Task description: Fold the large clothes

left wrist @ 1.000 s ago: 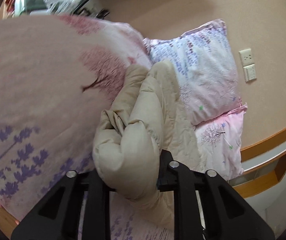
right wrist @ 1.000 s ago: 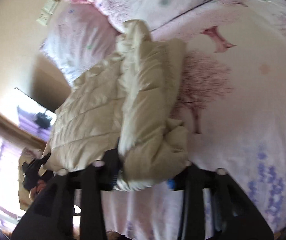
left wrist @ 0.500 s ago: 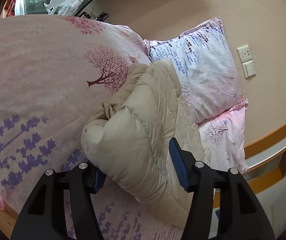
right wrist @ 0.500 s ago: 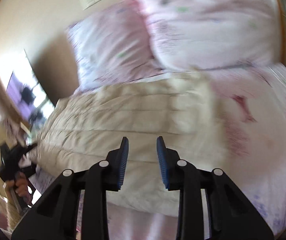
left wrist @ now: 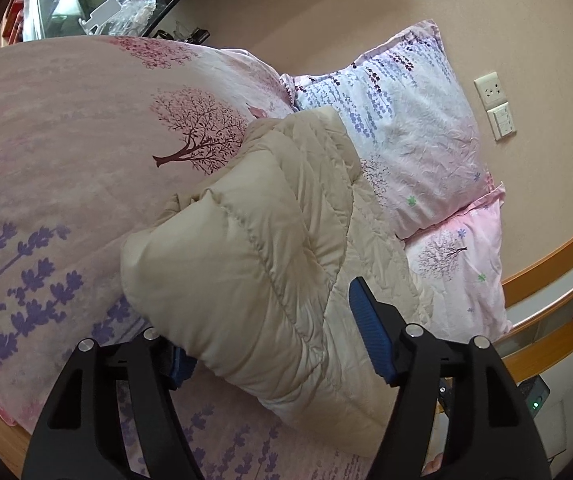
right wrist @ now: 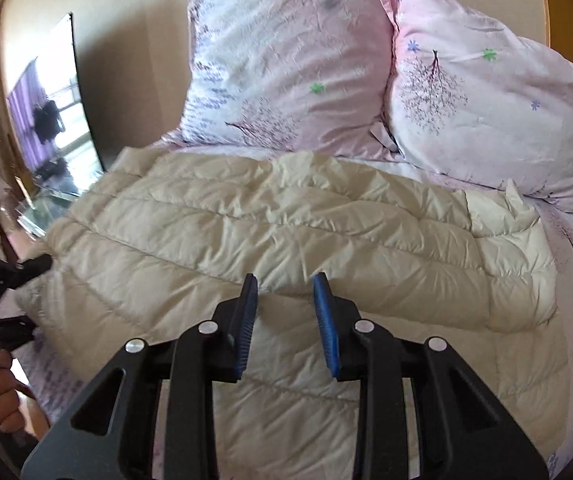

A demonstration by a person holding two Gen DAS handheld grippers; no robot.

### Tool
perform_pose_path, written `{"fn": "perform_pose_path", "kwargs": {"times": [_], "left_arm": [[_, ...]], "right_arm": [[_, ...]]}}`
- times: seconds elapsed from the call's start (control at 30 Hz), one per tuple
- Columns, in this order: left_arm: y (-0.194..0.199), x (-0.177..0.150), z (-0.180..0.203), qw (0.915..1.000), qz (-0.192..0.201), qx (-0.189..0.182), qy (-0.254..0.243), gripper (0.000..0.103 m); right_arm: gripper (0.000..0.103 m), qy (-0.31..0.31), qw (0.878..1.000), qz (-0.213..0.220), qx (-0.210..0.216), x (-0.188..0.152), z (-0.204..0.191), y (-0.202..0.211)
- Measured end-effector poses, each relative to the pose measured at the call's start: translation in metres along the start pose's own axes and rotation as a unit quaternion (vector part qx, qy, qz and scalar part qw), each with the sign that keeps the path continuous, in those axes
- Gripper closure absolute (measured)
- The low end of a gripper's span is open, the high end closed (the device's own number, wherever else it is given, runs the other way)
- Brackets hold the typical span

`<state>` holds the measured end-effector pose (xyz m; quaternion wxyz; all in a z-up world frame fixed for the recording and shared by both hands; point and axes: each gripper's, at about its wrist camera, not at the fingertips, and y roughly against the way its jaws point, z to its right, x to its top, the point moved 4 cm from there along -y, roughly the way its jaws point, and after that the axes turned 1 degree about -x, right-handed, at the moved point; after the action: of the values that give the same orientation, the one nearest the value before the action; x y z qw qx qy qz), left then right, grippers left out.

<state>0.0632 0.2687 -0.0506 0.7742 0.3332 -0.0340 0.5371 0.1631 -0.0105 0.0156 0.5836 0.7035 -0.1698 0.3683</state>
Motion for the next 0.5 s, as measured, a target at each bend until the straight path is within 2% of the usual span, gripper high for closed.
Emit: {"fn": "perform_pose_path", "kwargs": {"times": [0.1, 0.27, 0.43, 0.5], "left_arm": [[-0.004, 0.001, 0.002, 0.9999, 0.003, 0.011, -0.010, 0.035], [-0.011, 0.005, 0.001, 0.9999, 0.003, 0.013, -0.006, 0.041], [-0.013, 0.008, 0.003, 0.9999, 0.007, 0.010, -0.005, 0.056], [-0.012, 0.009, 0.006, 0.9999, 0.012, 0.004, -0.009, 0.066]], "right_arm": [[0.071, 0.007, 0.999, -0.031, -0.016, -0.007, -0.002, -0.021], [0.071, 0.020, 0.998, -0.046, -0.027, -0.019, -0.006, -0.035], [0.071, 0.024, 0.998, -0.053, -0.032, -0.024, -0.007, -0.038], [0.071, 0.028, 0.998, -0.051, -0.036, -0.025, -0.009, -0.038]]}}
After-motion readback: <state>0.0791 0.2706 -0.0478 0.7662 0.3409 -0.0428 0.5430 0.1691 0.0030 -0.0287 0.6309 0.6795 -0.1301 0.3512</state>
